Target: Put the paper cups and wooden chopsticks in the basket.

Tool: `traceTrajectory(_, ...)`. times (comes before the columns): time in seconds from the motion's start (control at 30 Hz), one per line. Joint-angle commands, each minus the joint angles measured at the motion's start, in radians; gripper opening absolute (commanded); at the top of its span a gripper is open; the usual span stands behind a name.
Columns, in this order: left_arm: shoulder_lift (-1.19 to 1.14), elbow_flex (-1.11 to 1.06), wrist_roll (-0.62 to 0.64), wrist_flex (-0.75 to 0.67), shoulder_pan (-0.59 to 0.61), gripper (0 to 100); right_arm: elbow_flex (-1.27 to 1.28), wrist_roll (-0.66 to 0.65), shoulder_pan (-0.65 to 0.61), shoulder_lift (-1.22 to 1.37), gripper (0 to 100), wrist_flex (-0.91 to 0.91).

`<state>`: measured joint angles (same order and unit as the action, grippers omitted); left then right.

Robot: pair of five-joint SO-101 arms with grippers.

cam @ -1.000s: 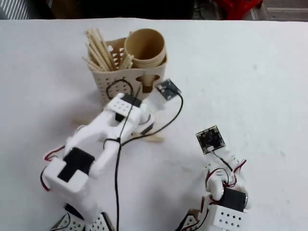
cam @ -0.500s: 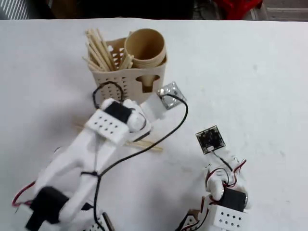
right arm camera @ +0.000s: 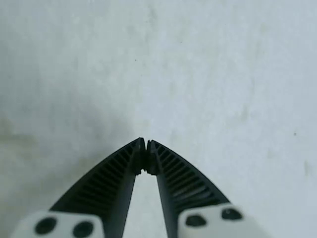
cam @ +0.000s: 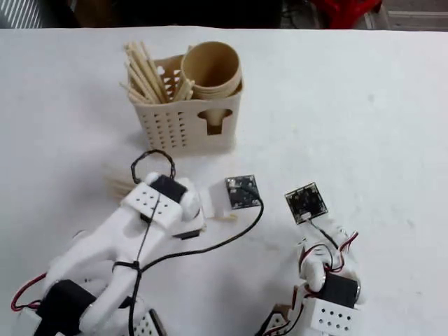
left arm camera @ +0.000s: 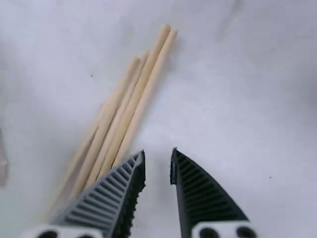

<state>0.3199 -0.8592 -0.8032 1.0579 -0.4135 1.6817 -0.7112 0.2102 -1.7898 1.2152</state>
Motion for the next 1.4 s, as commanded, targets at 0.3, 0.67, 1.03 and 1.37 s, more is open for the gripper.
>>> traceTrajectory(0.3, -0.302, 0.201, -0.018, -0.066, -0.004, 11, 0.009, -0.003, 0.001, -0.007, 1.8, 0.004)
traceTrajectory(0.67, -0.398, 0.304, -0.018, -0.061, -0.002, 11, 0.009, -0.003, 0.001, -0.007, 1.8, 0.004)
traceTrajectory(1.03, -0.409, 0.305, -0.023, -0.066, 0.008, 11, 0.009, -0.003, 0.001, -0.007, 1.8, 0.004)
traceTrajectory(1.37, -0.542, 0.442, 0.021, -0.009, 0.045, 11, 0.009, -0.003, 0.001, -0.007, 1.8, 0.004)
